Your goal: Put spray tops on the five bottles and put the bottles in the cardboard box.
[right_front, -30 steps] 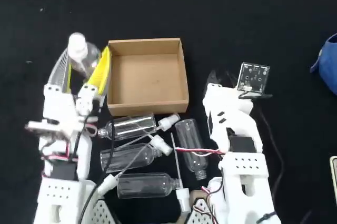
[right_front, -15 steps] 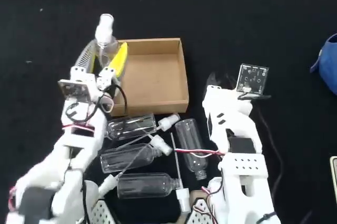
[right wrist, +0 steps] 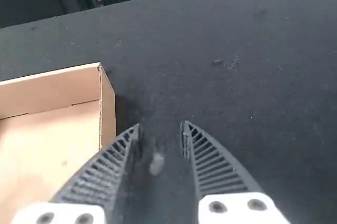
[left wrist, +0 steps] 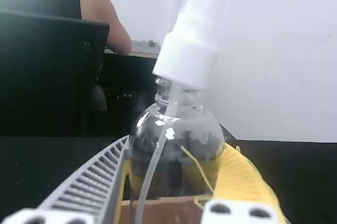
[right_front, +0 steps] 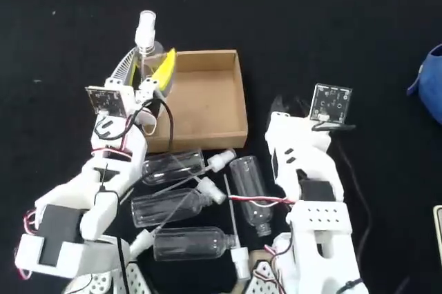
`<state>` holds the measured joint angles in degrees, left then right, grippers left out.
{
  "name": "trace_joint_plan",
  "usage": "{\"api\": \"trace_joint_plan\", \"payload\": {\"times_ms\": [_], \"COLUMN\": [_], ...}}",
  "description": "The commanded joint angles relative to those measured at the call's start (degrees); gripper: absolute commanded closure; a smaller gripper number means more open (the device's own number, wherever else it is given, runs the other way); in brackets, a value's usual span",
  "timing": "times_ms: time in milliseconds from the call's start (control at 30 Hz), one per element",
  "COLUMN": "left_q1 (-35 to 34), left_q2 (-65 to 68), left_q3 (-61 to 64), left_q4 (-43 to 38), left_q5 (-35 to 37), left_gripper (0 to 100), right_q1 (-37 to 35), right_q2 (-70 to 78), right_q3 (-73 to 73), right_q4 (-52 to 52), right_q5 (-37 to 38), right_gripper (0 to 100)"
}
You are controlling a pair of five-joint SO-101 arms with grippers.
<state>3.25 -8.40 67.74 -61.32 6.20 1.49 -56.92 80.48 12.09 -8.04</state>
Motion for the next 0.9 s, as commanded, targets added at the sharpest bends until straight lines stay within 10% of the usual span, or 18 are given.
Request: {"api": "trace_joint_plan", "payload": {"times_ms": [0, 400, 867], "left_q1": [0.75, 0.84, -0.31], "left_q2": [-0.26, 14.68, 38.51], "left_q3": [-2.86, -10.51, -20.09], "left_q4": [-1.49, -2.46, -25.76], "left_q5": [0.62, -8.26, -8.18], "left_gripper": [97, 97, 97], "right_q1": [-0.79, -1.05, -1.05], "right_q2": [0.13, 0.04, 0.04], "right_q3": [-0.4, -0.57, -0.57], "right_q4": [-2.11, -2.2, -2.2], "right_q5": [0.18, 0.26, 0.26], "right_gripper": [89.0, 89.0, 89.0]}}
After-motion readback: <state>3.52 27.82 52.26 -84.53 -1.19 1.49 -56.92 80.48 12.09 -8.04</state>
